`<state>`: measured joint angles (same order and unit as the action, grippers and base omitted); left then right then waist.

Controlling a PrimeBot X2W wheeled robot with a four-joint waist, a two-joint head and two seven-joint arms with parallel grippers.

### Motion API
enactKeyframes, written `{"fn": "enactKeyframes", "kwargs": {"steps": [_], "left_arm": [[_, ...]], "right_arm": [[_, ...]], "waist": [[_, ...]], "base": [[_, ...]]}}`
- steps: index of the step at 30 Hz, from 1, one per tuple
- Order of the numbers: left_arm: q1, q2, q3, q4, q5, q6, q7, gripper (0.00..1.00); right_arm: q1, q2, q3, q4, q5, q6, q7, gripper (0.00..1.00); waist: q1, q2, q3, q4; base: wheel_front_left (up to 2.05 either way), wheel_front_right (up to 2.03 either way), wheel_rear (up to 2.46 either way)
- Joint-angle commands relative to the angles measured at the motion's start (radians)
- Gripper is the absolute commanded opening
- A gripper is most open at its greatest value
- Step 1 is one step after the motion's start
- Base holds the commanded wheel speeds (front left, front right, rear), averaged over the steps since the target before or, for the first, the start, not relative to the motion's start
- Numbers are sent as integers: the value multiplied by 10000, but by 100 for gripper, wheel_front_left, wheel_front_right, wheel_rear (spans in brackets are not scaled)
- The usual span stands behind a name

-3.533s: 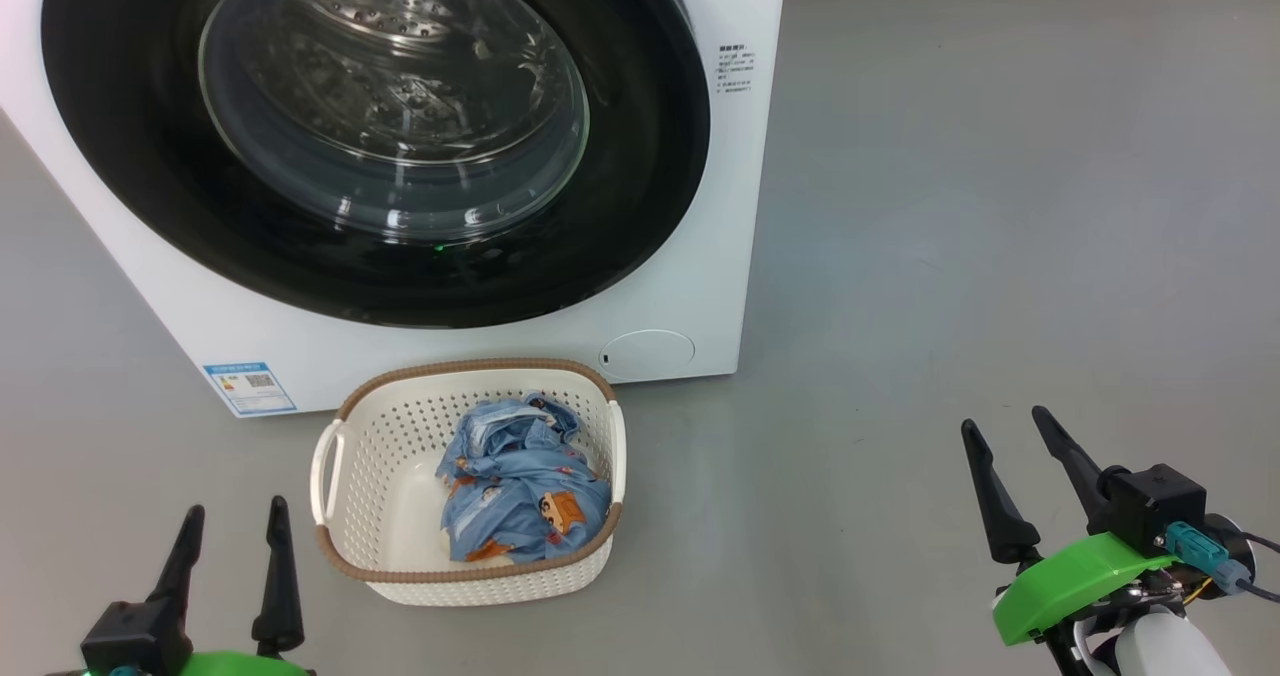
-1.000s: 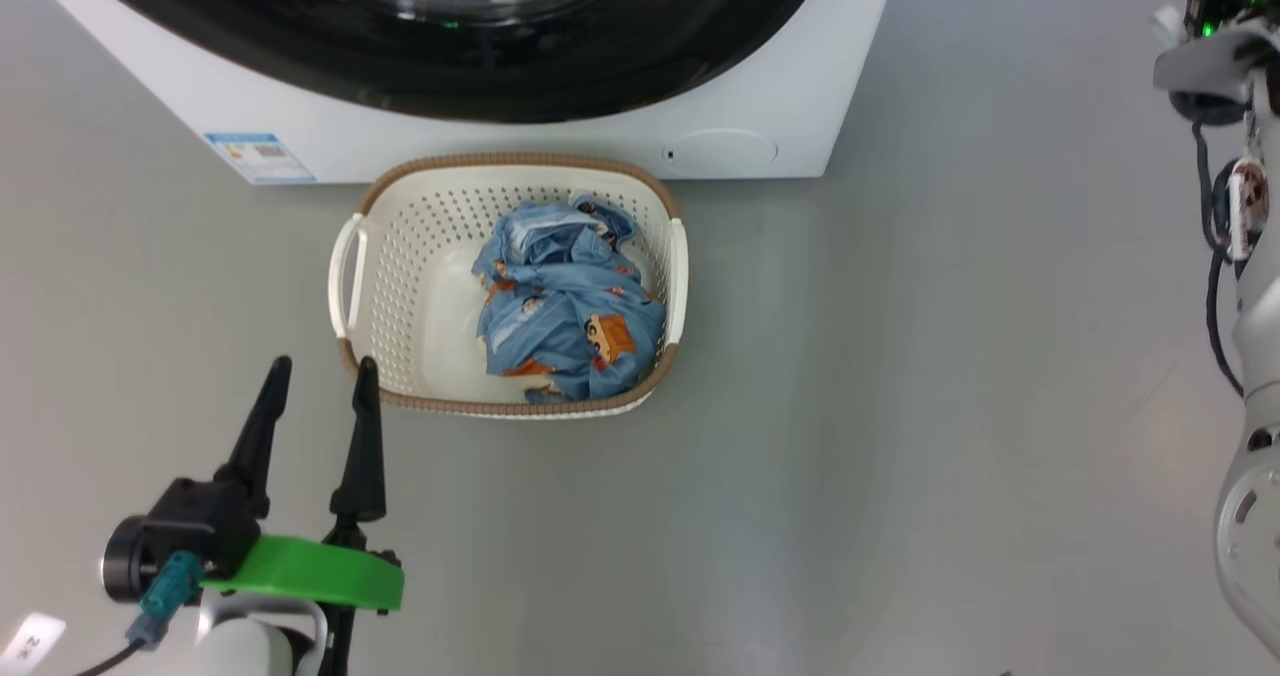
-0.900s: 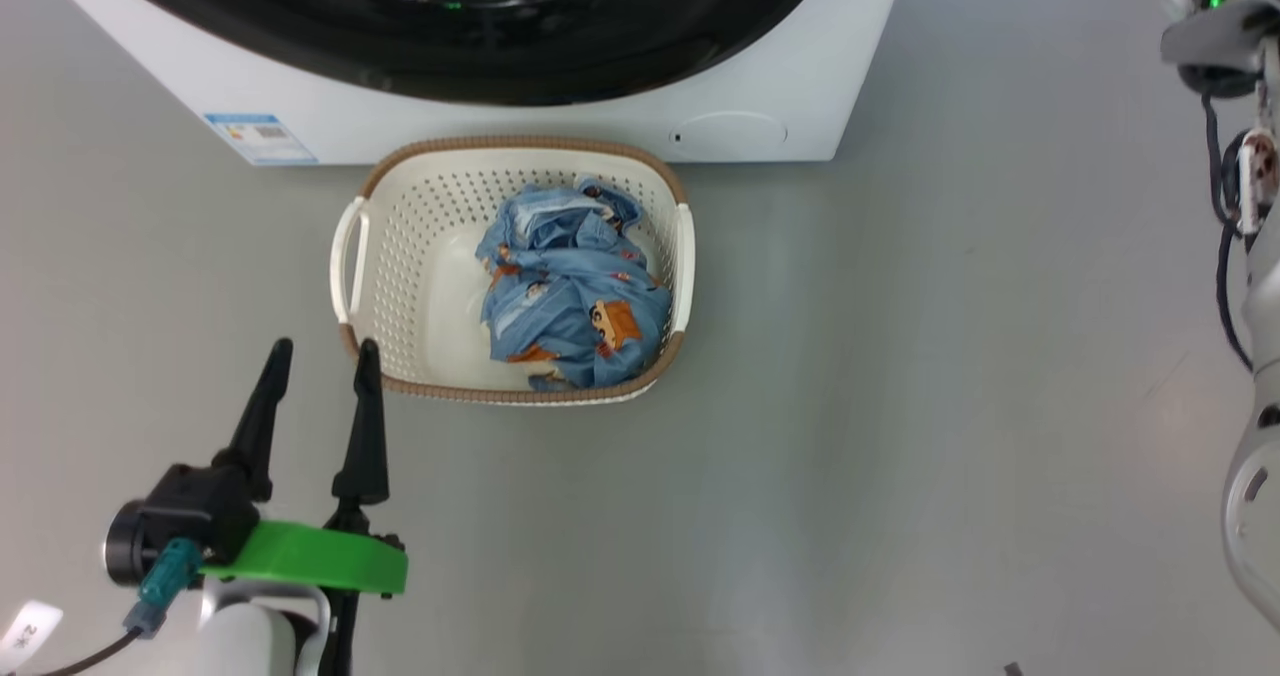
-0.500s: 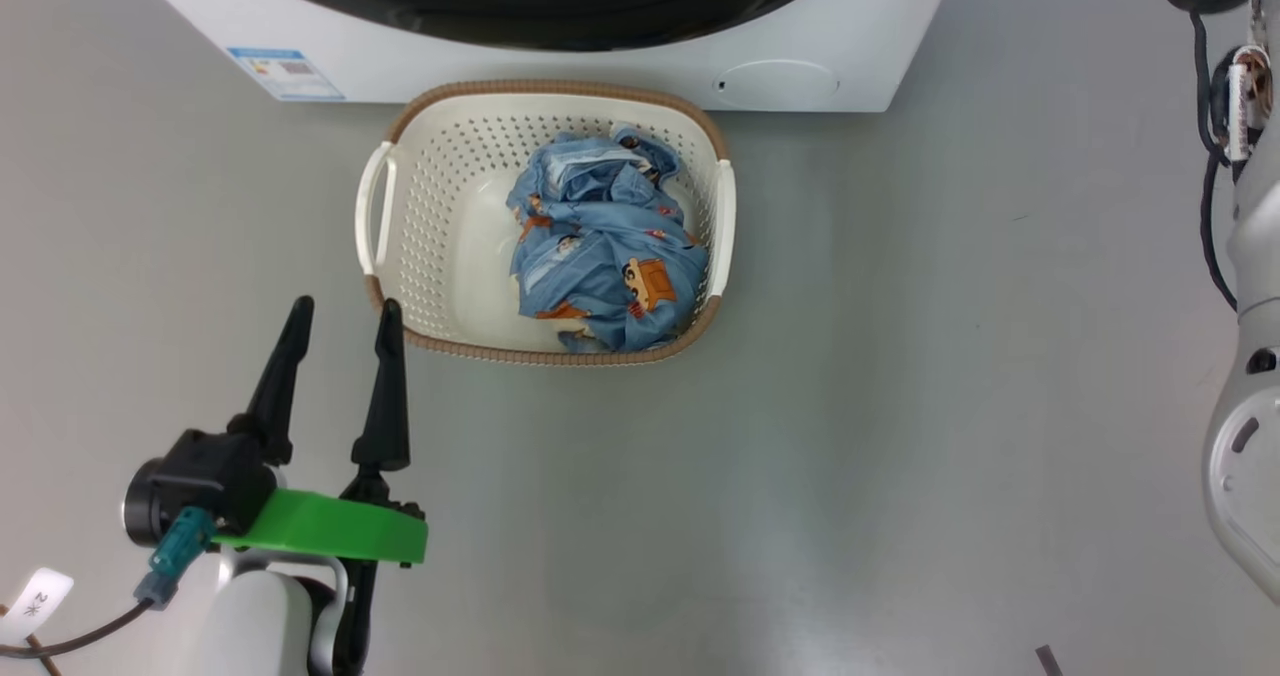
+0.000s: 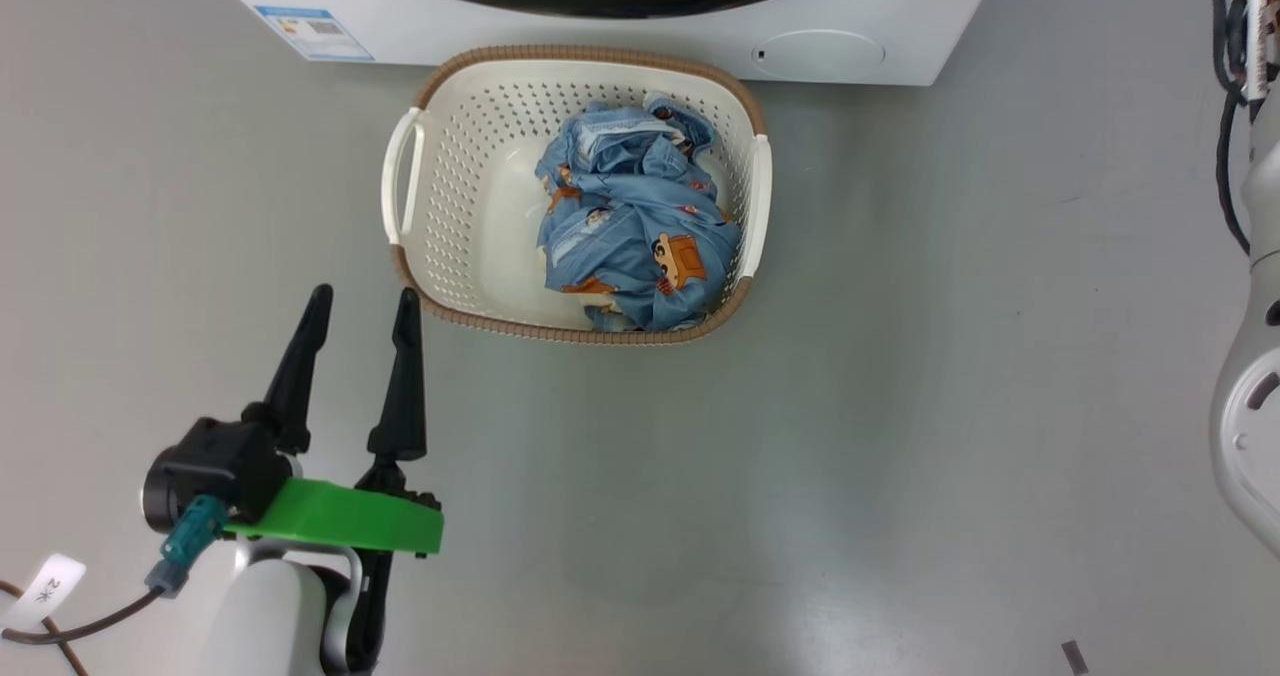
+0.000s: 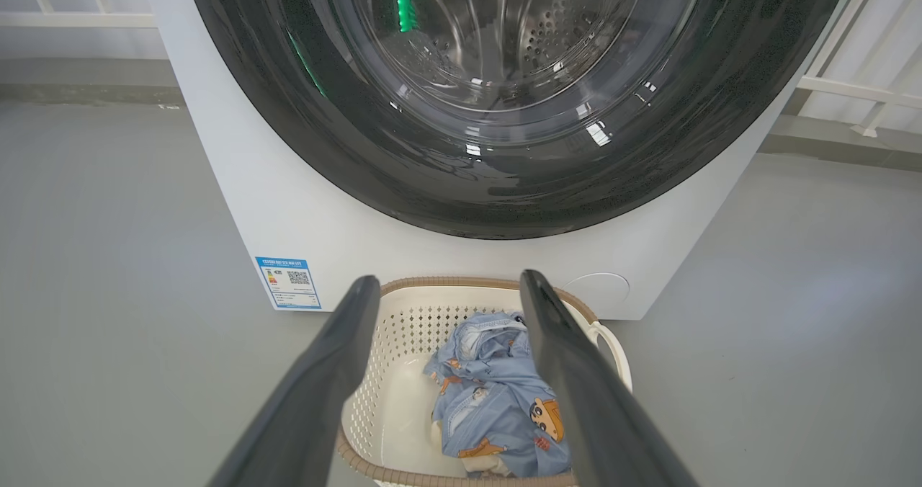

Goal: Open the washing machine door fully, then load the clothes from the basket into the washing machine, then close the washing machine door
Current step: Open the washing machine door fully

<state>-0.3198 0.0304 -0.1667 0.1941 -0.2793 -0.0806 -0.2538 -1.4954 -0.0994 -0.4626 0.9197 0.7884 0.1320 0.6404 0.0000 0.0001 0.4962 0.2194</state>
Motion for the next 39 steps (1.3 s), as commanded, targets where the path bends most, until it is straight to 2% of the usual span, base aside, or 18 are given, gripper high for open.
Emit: {"fn": "enactKeyframes", "kwargs": {"steps": [1,21,31,39], "left_arm": [[-126,199,267,-211,-72,91,-80,100],[-403,198,-307,-323,-396,185,-80,100],[-394,198,-147,-386,-433,253,-80,100],[-484,198,-82,-465,-412,262,-80,100]], "right_arm": [[-490,240,23,-246,-122,-13,-34,0],[-1471,404,-962,379,-1636,-13,71,0],[-1457,442,-1269,639,-2079,-13,896,0],[-1291,471,-1165,172,-1779,-13,2016,0]], "waist": [[0,-1,51,41],[0,-1,547,424],[0,-1,584,400],[0,-1,595,386]], "base": [[0,0,0],[0,0,0],[0,0,0],[0,0,0]]}}
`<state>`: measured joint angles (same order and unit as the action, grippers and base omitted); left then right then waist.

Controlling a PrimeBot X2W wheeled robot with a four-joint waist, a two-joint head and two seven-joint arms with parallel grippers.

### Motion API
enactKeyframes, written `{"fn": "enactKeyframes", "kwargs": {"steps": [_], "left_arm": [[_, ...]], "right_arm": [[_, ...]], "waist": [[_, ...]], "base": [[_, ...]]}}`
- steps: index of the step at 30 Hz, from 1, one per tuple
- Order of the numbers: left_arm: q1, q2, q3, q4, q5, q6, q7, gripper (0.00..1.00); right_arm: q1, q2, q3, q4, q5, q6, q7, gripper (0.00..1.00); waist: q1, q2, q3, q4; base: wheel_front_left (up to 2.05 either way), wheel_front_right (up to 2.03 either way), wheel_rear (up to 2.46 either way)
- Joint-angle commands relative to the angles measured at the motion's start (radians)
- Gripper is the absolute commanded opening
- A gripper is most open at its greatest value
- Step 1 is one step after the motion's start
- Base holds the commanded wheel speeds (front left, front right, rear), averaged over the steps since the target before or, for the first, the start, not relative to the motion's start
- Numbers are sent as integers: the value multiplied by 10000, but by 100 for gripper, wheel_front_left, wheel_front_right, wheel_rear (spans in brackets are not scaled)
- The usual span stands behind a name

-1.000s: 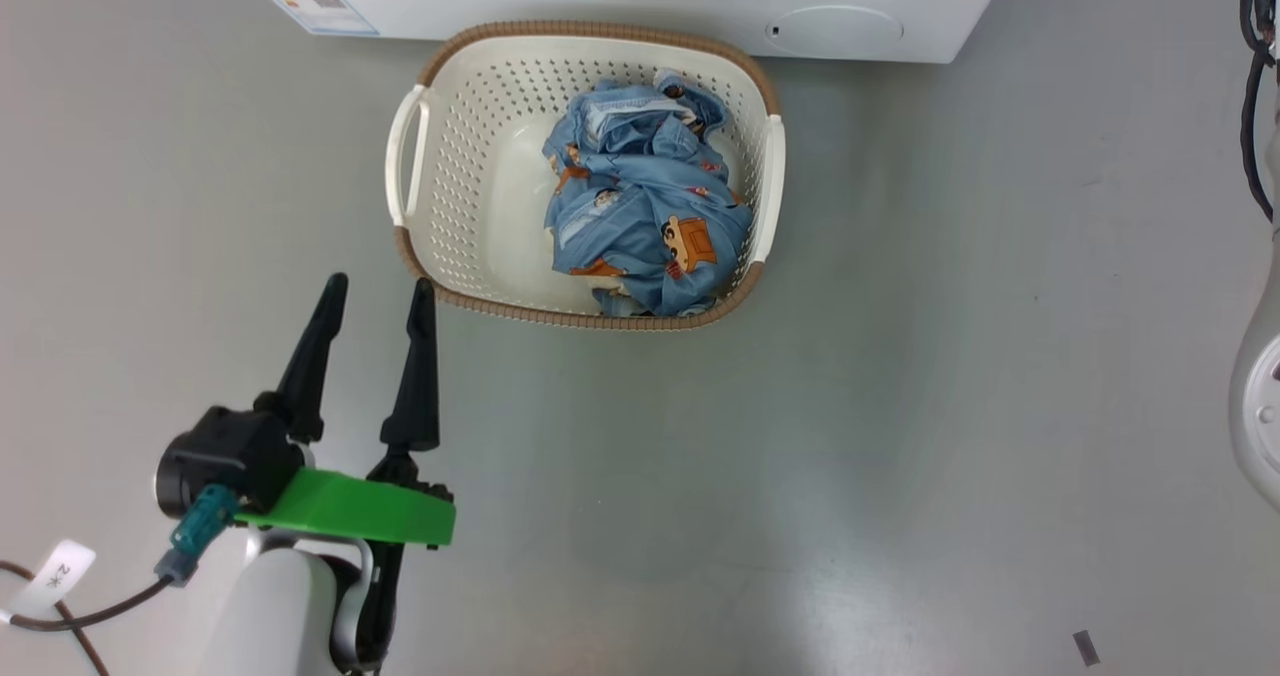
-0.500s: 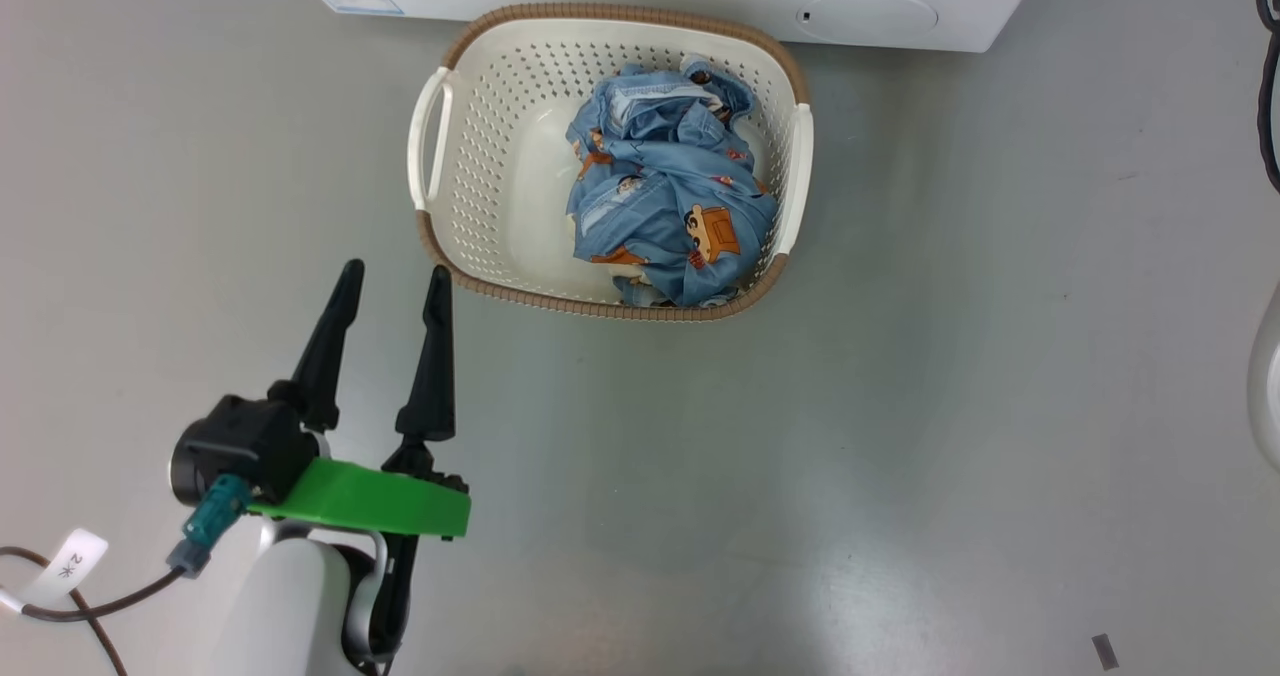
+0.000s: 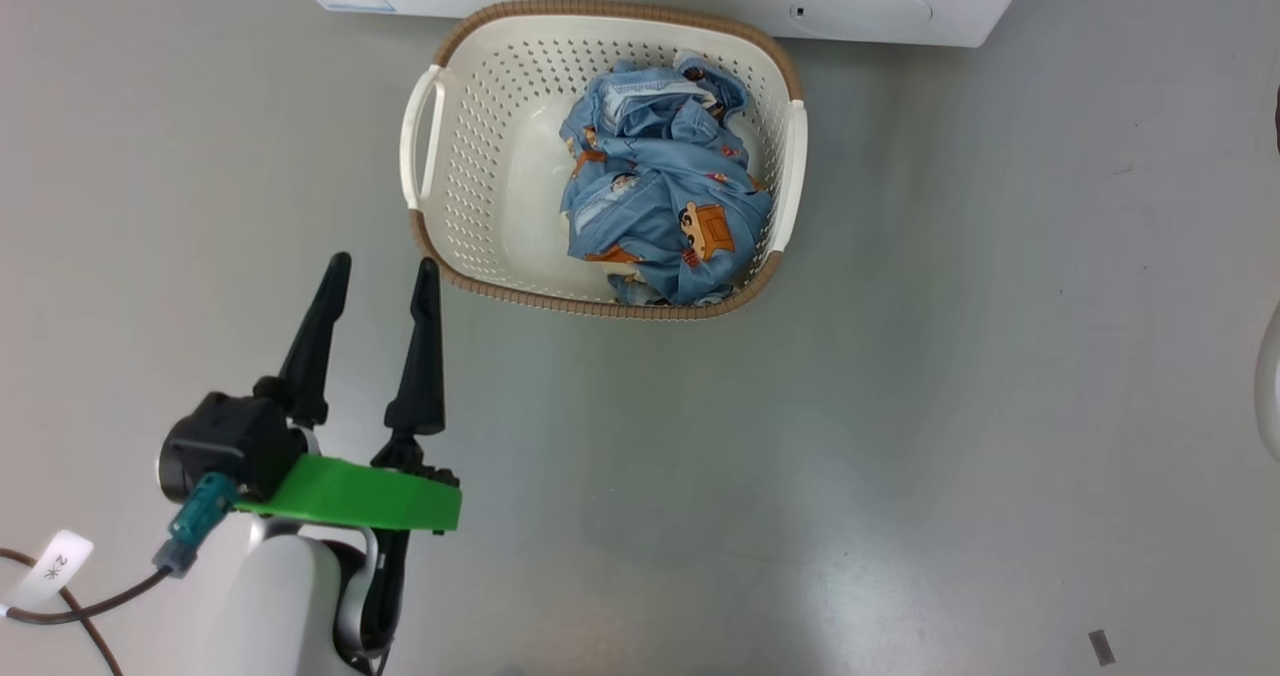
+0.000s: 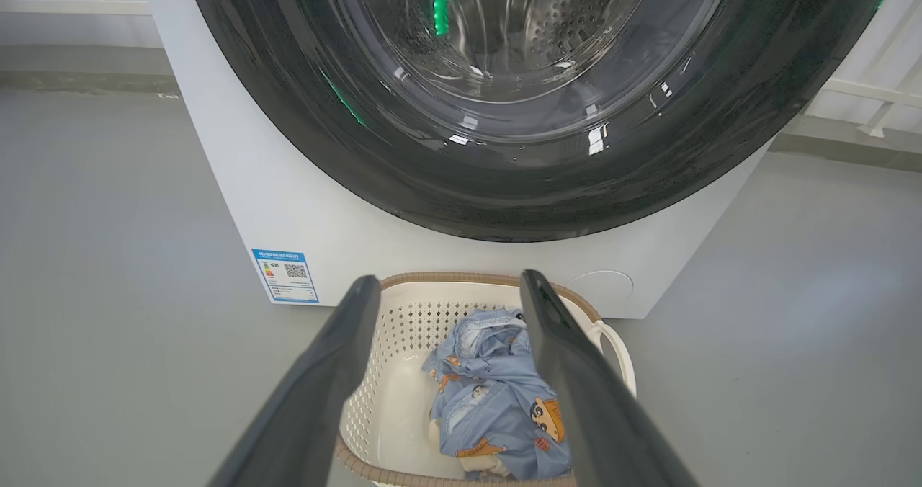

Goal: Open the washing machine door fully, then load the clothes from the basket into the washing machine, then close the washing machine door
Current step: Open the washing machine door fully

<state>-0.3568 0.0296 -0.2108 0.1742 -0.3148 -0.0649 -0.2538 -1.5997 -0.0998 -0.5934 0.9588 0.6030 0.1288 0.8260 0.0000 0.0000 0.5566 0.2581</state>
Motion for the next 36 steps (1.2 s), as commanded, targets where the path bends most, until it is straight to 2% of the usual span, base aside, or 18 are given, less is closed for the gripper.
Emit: {"fn": "enactKeyframes", "kwargs": {"steps": [1,11,18,30,36], "left_arm": [[-114,206,367,-268,-53,104,-80,100],[-73,206,415,-327,-26,88,-80,100],[-41,206,490,-356,-41,86,-80,100],[165,206,625,-411,184,54,-80,100],[407,206,631,-425,275,31,-80,100]], "right_arm": [[-191,478,117,-292,198,19,356,0],[558,492,348,-1017,628,19,1914,0],[1021,494,1056,-1166,1647,19,2911,0],[2646,495,3056,-1976,3887,19,4066,0],[3850,495,4416,-2832,5495,19,4466,0]], "waist": [[0,0,-28,-5],[0,0,-197,-19],[0,0,-332,-42],[0,0,-956,-117],[0,0,-1424,-82]], "base": [[0,0,0],[0,0,0],[0,0,0],[0,0,0],[0,0,0]]}}
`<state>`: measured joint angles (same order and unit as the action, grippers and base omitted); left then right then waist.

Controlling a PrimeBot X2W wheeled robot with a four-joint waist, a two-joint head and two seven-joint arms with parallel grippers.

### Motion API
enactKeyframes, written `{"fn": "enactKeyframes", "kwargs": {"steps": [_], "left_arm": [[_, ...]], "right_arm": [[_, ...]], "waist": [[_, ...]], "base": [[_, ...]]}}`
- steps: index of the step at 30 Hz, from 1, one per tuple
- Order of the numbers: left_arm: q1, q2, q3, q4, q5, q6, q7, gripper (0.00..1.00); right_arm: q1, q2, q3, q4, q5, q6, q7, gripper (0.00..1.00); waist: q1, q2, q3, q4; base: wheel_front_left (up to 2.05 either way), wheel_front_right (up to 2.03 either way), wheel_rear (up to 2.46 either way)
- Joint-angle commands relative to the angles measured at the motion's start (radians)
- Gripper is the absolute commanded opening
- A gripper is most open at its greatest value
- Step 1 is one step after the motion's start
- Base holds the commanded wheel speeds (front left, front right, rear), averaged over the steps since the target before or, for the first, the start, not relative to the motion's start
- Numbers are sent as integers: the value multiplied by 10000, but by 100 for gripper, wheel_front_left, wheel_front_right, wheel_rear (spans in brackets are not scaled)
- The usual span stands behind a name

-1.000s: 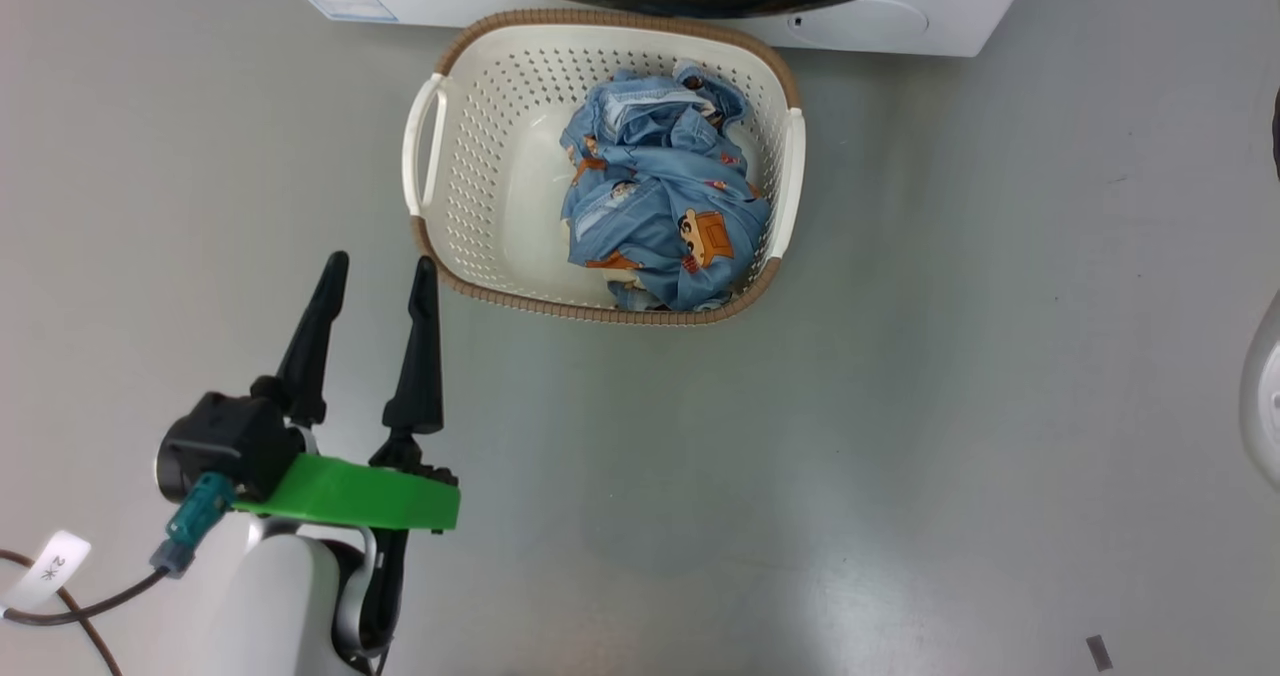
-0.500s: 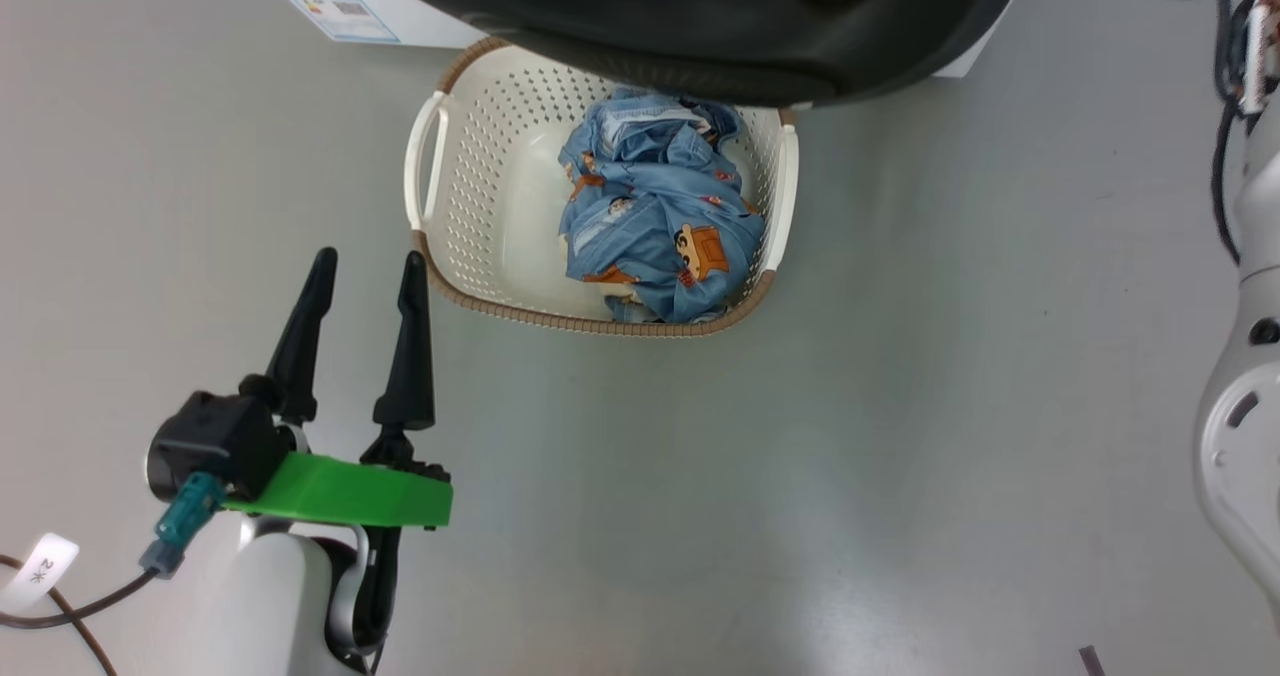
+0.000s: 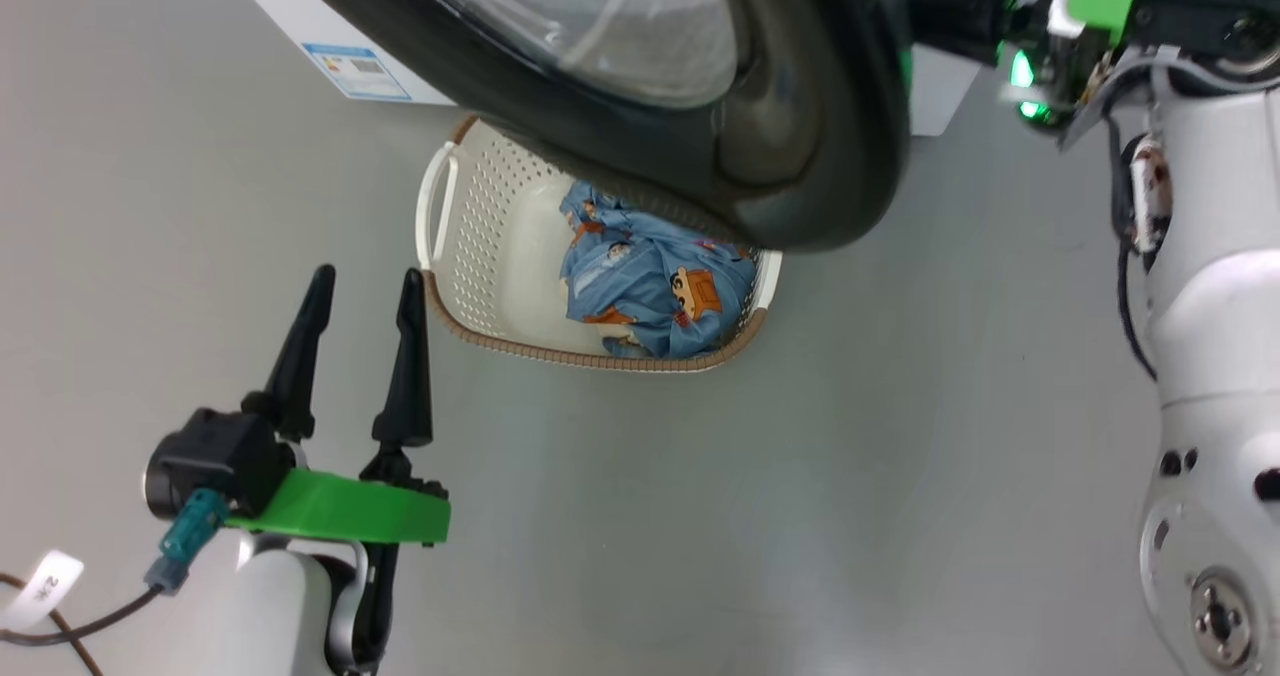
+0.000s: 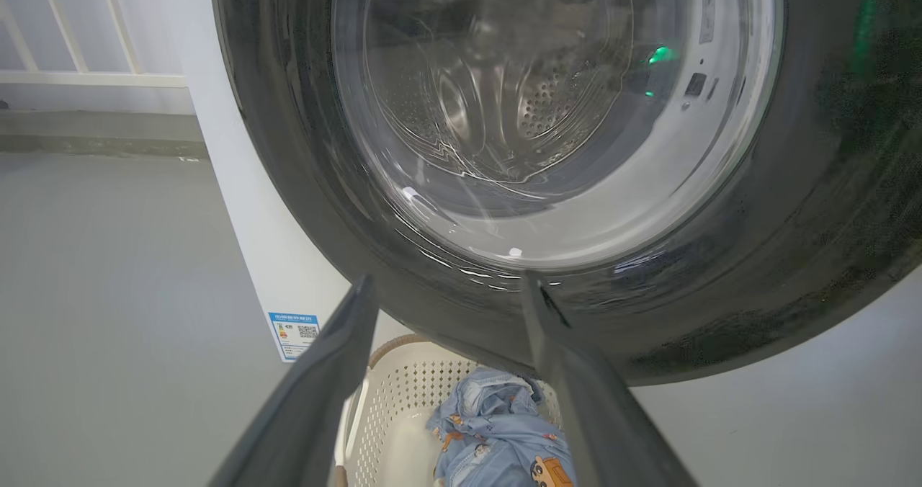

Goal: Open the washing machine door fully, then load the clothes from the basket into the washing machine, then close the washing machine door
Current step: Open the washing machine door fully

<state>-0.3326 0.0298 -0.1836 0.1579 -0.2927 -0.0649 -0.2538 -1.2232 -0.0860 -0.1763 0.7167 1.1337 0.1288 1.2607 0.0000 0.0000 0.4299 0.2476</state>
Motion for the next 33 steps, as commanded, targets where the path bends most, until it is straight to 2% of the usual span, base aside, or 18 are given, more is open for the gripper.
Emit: {"fn": "enactKeyframes", "kwargs": {"steps": [1,6,17,33], "left_arm": [[197,204,364,-264,73,25,-80,100],[370,204,387,-295,167,-8,-80,100],[506,204,341,-412,295,-40,-80,100],[613,204,386,-466,298,28,-80,100]], "right_arm": [[285,357,484,-565,427,19,151,0],[1236,357,1649,-1331,1404,19,83,0],[2463,357,3573,-2395,2784,19,-471,0],[2800,358,6394,-2620,4754,19,-1960,0]], "waist": [[0,0,-209,20],[0,0,-488,22],[0,0,-788,88],[0,0,-1111,207]], "base": [[0,0,0],[0,0,0],[0,0,0],[0,0,0]]}}
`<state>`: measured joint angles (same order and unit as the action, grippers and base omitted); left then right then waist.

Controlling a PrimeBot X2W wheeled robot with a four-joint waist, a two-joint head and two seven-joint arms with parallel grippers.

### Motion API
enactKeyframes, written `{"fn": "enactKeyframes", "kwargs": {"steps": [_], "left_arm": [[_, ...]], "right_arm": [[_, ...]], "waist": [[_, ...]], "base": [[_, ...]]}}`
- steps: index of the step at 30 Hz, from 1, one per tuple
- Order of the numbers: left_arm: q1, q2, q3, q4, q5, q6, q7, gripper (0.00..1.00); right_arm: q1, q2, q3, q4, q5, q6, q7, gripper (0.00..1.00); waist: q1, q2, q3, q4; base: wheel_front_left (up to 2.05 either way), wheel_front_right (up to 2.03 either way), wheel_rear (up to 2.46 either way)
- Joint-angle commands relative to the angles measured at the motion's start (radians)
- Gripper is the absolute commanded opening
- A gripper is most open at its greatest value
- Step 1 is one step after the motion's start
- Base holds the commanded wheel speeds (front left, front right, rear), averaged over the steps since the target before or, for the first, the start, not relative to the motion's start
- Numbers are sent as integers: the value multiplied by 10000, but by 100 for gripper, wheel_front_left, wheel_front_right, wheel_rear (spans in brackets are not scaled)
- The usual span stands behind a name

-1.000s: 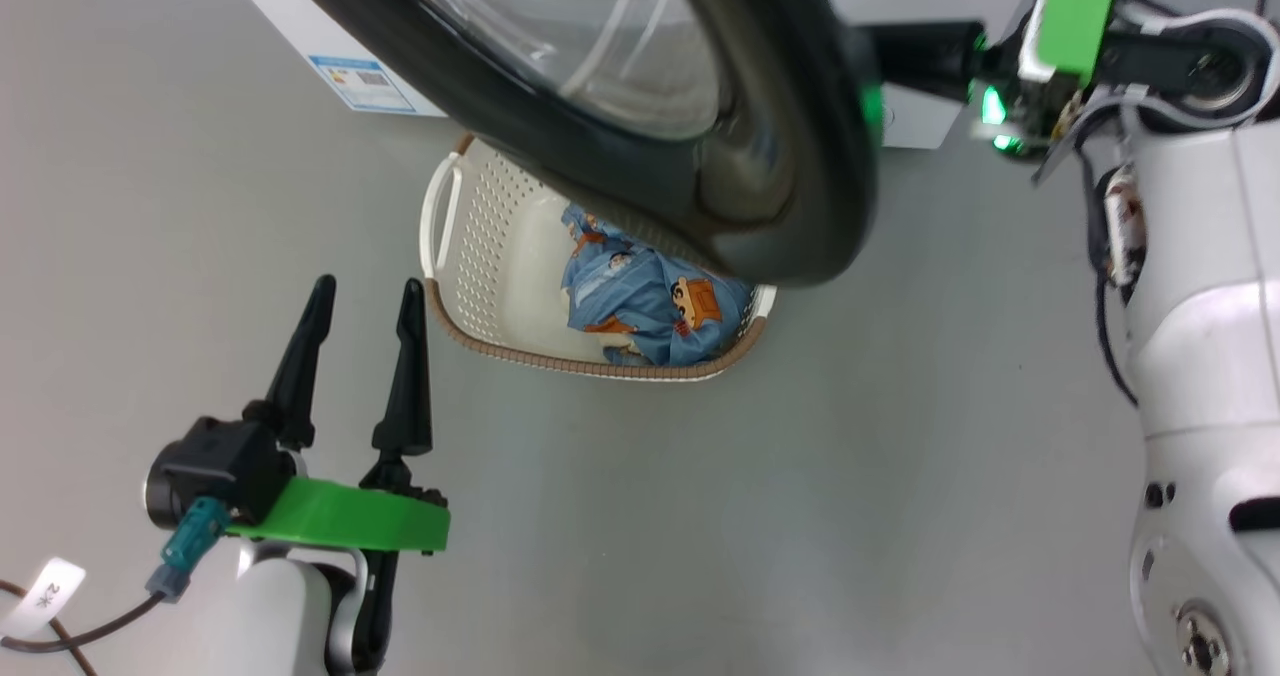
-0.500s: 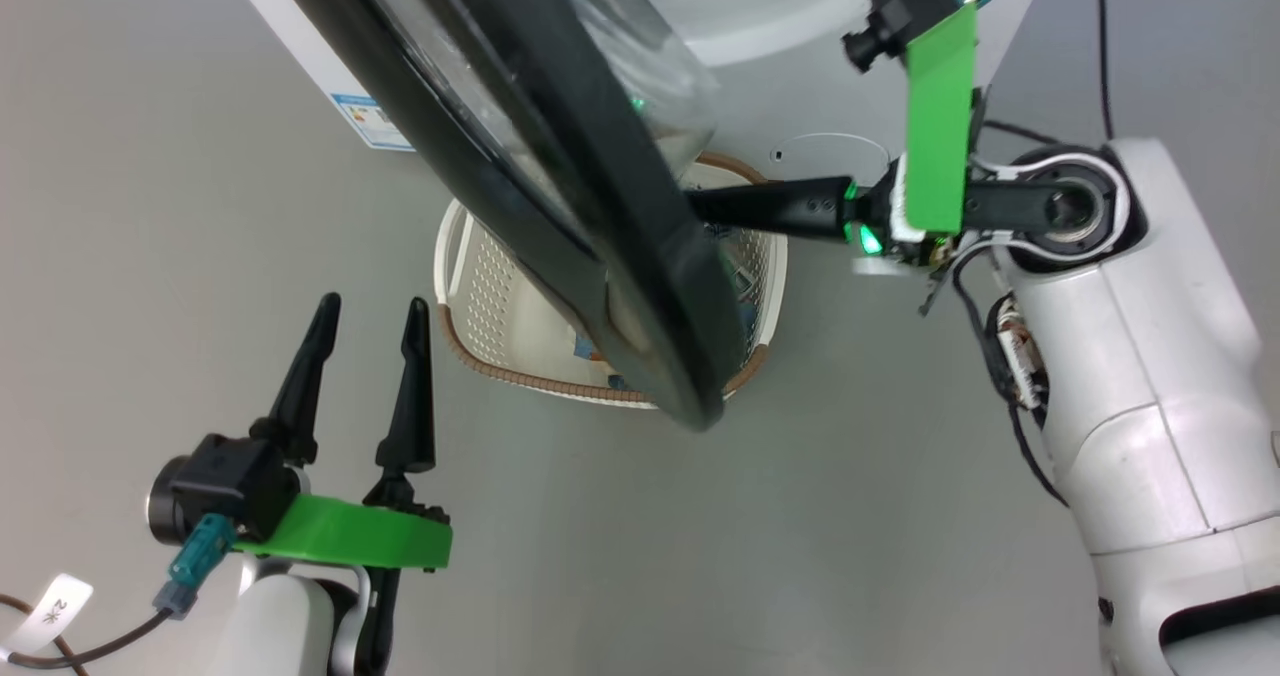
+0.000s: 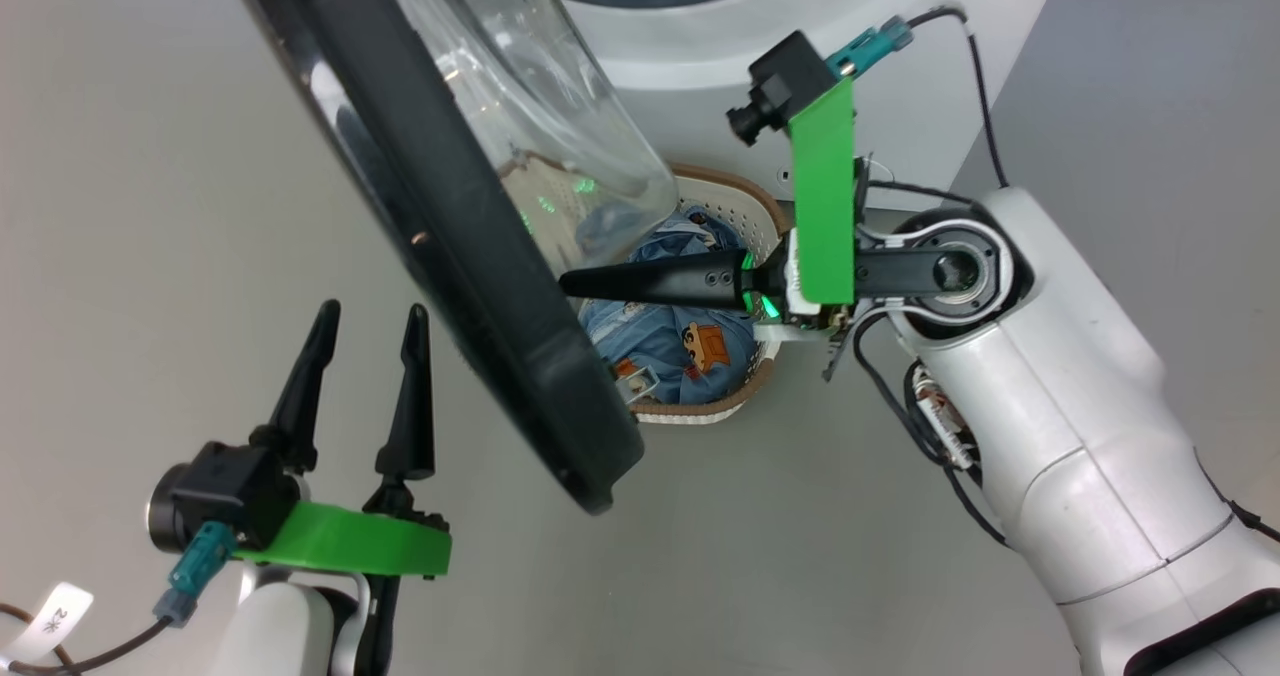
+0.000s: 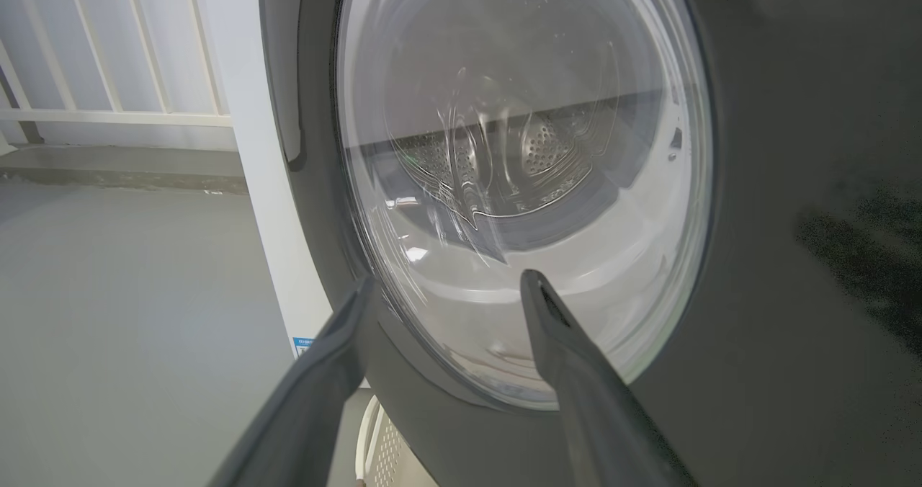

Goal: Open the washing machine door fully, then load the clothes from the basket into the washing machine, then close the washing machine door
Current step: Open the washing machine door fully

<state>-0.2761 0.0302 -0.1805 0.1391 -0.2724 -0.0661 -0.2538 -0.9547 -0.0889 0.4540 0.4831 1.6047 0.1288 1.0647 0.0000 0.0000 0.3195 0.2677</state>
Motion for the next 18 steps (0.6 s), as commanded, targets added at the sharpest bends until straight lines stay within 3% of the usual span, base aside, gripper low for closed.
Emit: {"fn": "enactKeyframes", "kwargs": {"steps": [1,8,18], "left_arm": [[54,200,373,-277,91,53,-80,100],[150,200,518,-267,89,94,-80,100],[363,200,904,-163,262,69,-80,100]], "right_arm": [[93,386,257,-273,157,19,-97,0],[-11,386,1194,-191,902,19,-719,0],[49,-33,1281,-43,1432,19,-1486,0]], "waist": [[0,0,-25,13],[0,0,-171,4],[0,0,-566,-321]], "base": [[0,0,0],[0,0,0],[0,0,0]]}}
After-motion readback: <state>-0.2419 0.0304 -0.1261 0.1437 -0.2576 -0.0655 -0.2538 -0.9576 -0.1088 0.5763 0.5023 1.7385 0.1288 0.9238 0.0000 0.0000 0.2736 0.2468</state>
